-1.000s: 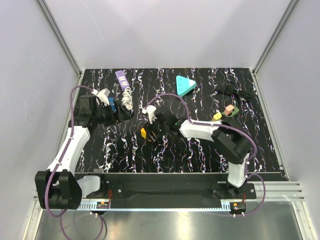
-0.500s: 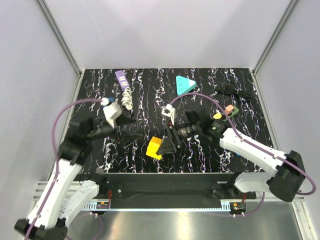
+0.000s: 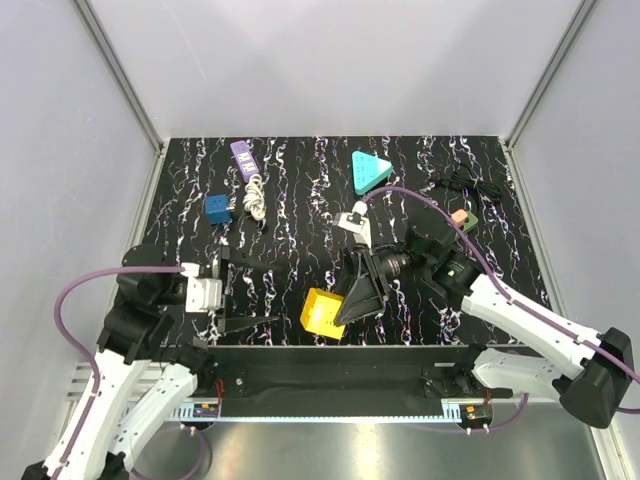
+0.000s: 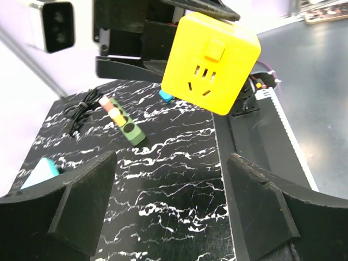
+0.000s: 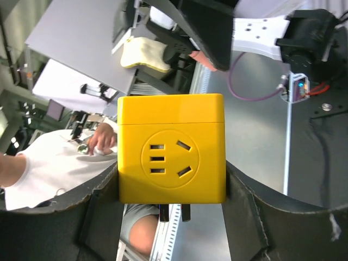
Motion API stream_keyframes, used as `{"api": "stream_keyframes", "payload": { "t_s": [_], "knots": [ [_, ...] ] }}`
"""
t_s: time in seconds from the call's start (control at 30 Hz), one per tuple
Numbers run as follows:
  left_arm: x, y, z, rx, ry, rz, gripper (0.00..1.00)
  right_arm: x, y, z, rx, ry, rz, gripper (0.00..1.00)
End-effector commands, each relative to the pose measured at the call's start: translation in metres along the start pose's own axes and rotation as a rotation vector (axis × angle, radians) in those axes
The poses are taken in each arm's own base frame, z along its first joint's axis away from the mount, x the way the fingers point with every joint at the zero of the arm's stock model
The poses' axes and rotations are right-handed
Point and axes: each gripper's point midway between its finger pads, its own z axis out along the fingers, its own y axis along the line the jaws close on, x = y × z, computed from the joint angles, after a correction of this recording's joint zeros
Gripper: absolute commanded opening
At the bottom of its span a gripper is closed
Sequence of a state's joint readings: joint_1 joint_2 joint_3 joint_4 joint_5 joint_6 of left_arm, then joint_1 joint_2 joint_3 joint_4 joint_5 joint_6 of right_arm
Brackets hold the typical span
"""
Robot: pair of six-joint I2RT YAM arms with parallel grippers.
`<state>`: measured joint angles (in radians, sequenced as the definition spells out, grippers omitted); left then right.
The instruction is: Insert the plug
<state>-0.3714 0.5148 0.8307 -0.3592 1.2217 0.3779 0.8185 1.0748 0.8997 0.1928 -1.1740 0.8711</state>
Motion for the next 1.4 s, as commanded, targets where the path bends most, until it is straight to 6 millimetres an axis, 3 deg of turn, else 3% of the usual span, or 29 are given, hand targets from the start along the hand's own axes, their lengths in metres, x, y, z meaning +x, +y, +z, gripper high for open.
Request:
{"api": "stream_keyframes", "payload": {
  "t_s": [0.0,0.4,0.9,1.0,1.03,1.1,1.2,1.33,1.37],
  "knots": [
    [-0.028,0.0,0.005,0.064,-0.054,0.132,0.89,-0.004,0.02,0.002,-0.089,0.032,-0.016,0.0],
    [-0.023,-0.018,0.019,0.157,-0.082,0.112,0.88,-0.023,0.01,0.016,-0.11,0.053,0.004,0.0],
    [-0.013,-0.019,0.038,0.214,-0.103,0.103,0.84,-0.032,0.0,0.038,-0.164,0.087,0.005,0.0],
    [-0.011,-0.027,0.035,0.236,-0.113,0.109,0.7,-0.031,0.002,0.038,-0.174,0.088,0.003,0.0],
    [-0.013,-0.029,0.035,0.242,-0.118,0.115,0.6,-0.031,0.002,0.038,-0.175,0.089,0.003,0.0],
    [-0.013,-0.031,0.034,0.255,-0.12,0.095,0.3,-0.029,-0.001,0.038,-0.171,0.093,0.008,0.0],
    [-0.01,-0.028,0.036,0.244,-0.103,0.046,0.0,-0.026,-0.013,0.04,-0.147,0.098,0.034,0.17],
    [-0.002,-0.023,0.038,0.206,-0.078,0.008,0.0,-0.027,-0.02,0.041,-0.117,0.09,0.045,0.43],
    [-0.002,-0.019,0.037,0.179,-0.075,0.011,0.0,-0.029,-0.023,0.041,-0.107,0.083,0.041,0.54]
  ]
}}
